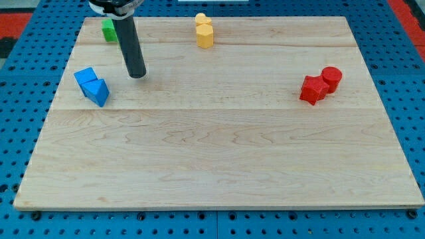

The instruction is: Move the yellow heart to the right side of the yellow hexagon

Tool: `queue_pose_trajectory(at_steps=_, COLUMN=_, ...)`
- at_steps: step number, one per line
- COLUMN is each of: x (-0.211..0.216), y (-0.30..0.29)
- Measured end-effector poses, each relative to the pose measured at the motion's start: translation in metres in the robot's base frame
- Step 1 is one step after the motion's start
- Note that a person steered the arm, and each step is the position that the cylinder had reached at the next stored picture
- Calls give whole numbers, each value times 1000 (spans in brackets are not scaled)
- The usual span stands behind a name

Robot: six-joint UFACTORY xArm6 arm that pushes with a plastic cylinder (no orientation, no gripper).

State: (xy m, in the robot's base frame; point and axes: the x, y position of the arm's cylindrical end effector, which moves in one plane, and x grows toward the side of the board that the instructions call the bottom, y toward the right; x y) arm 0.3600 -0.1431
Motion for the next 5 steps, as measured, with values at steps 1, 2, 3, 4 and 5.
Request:
queue_pose_trajectory(at_steps=1, x=0, y=2)
queue_pose_trajectory(at_steps=2, x=1, y=19)
queue_pose_trajectory(at_steps=3, x=1, y=24)
queue_pose_trajectory(at_steps=4, x=1, y=24)
queue_pose_trajectory(at_steps=5, x=-7, y=29)
